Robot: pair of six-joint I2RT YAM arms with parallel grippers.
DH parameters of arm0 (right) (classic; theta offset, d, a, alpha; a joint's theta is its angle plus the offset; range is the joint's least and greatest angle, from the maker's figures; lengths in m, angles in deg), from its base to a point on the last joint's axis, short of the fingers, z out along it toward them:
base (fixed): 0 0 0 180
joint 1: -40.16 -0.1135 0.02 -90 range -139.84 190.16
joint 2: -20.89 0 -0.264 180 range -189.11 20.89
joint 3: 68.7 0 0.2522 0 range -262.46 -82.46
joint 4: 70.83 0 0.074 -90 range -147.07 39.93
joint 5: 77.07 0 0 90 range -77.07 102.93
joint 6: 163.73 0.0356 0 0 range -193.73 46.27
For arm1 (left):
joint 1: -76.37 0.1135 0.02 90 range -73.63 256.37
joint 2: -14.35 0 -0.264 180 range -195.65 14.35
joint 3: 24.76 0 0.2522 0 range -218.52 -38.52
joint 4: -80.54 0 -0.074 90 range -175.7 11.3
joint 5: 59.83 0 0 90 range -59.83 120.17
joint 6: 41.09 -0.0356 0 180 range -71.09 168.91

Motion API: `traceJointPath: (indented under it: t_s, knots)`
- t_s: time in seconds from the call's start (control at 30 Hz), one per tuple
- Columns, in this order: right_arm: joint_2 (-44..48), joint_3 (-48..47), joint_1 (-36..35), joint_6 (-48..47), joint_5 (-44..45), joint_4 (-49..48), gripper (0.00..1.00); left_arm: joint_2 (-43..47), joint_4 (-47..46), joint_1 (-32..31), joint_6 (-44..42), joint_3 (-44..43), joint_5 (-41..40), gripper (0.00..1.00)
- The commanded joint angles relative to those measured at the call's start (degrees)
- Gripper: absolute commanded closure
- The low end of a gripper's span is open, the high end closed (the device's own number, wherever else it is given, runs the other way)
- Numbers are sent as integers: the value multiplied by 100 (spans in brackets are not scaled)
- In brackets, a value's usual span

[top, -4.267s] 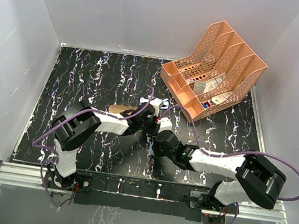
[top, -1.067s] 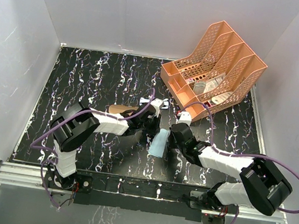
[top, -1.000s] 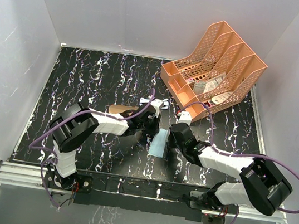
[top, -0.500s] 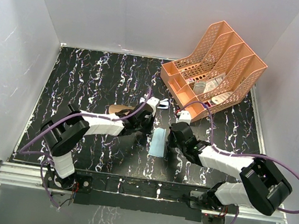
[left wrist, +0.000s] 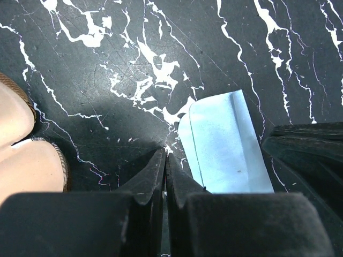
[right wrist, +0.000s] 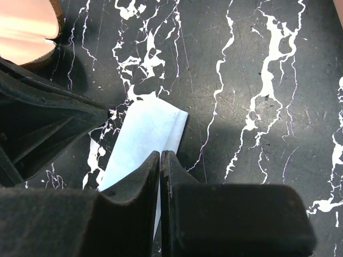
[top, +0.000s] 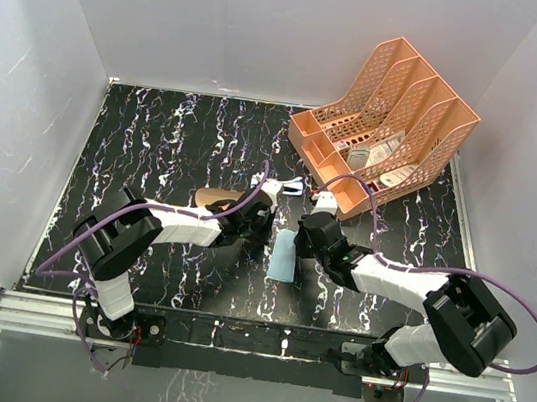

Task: Organize the sunglasses
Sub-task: Adjust the glasses cleaning cloth at the center of the board.

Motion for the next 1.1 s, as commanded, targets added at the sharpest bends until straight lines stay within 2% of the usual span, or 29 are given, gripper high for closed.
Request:
traceJointPath:
  t_s: [0.0, 1.07]
  knots:
    - [-158, -234, 20, -94, -45, -365, 95, -4, -81, -18, 17, 10, 58, 100]
    - [-602, -15, 59, -81, -100, -742, 96, 162, 78, -51, -32, -163, 212, 100]
